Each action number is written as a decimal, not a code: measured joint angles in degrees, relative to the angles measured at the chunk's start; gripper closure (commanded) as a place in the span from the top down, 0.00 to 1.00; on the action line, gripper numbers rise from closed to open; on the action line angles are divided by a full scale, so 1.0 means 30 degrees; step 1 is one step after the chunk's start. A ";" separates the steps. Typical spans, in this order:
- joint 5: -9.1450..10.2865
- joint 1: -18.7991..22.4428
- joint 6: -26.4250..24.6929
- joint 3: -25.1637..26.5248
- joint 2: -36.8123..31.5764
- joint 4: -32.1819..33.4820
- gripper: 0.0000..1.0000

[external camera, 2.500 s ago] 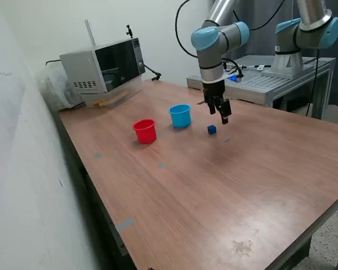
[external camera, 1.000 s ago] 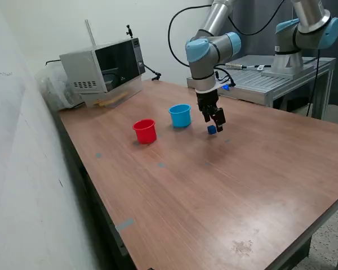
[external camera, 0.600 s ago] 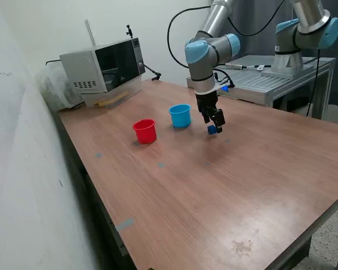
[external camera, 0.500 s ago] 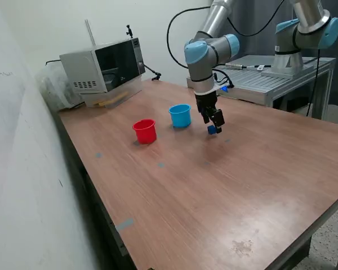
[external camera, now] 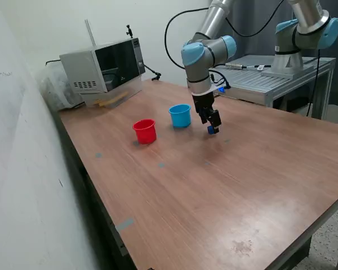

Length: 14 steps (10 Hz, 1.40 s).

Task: Place red objects in the red bin, and blue objects in the blue bin.

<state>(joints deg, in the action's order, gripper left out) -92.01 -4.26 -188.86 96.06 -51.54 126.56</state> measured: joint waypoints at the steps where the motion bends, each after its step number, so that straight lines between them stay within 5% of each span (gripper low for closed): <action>1: 0.0007 -0.0031 0.0009 -0.0002 0.0013 0.0000 1.00; 4: 0.0020 -0.0006 0.0014 0.0051 0.0034 0.0000 1.00; 5: 0.0022 0.0029 0.0012 0.0087 0.0034 0.0000 0.00; 14: 0.0009 0.0159 0.0016 0.0201 0.0034 0.0199 0.00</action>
<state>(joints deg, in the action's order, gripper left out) -91.98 -3.79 -188.81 96.66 -51.44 127.16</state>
